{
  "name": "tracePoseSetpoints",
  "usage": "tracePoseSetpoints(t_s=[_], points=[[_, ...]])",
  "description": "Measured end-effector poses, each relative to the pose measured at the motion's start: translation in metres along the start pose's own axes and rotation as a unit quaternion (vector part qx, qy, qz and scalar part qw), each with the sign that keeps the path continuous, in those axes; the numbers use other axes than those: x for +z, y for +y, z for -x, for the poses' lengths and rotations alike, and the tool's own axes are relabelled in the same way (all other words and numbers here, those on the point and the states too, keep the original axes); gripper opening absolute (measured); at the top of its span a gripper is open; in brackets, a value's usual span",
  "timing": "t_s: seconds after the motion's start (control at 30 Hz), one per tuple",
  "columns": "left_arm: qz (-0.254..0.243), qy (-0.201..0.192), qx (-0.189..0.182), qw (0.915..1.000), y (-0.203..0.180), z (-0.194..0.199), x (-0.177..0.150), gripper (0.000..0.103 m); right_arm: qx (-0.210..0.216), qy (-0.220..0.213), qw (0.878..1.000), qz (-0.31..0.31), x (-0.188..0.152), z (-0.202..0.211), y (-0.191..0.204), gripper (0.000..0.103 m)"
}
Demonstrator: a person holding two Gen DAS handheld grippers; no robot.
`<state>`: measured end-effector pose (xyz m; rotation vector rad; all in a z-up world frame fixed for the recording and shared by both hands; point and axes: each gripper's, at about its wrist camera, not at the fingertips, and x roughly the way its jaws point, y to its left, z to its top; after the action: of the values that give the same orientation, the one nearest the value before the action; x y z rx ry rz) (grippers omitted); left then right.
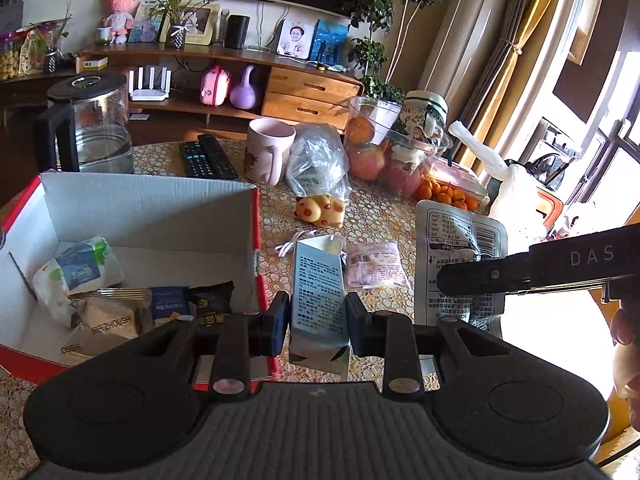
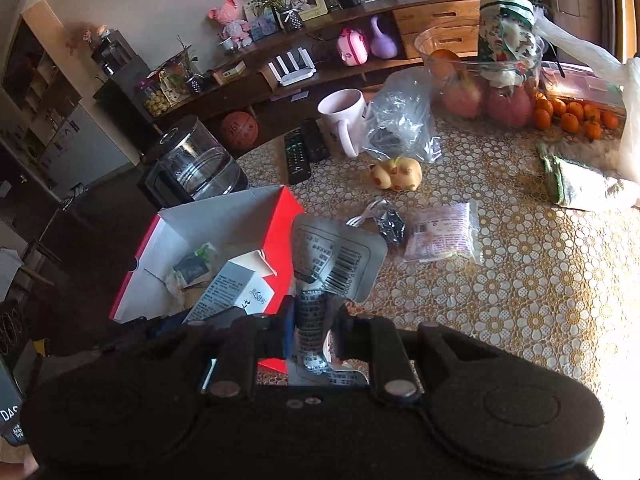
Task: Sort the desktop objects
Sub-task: 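Carry the sachet and white medicine box over the red box, then lower both items into the box and open both grippers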
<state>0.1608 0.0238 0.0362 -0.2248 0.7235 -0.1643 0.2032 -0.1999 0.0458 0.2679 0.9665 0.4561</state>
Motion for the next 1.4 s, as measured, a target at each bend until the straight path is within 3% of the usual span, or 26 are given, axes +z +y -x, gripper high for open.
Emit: tracePoseSetpoints(t_s=[0.53, 0.97, 1.4], points=[[0.04, -0.03, 0.079, 0.9956, 0.12, 0.052, 0.007, 0.029, 0.041, 0.025, 0.995, 0.085, 0.022, -0.063, 0.111, 0.018], [0.045, -0.017, 0.107, 0.9931, 0.173, 0.033, 0.008, 0.029, -0.018, 0.067, 0.988, 0.137, 0.025, -0.146, 0.142, 0.018], [0.039, 0.016, 0.108, 0.9932, 0.183, -0.014, 0.004, 0.029, -0.092, 0.091, 0.975, 0.183, 0.015, -0.204, 0.143, 0.018]])
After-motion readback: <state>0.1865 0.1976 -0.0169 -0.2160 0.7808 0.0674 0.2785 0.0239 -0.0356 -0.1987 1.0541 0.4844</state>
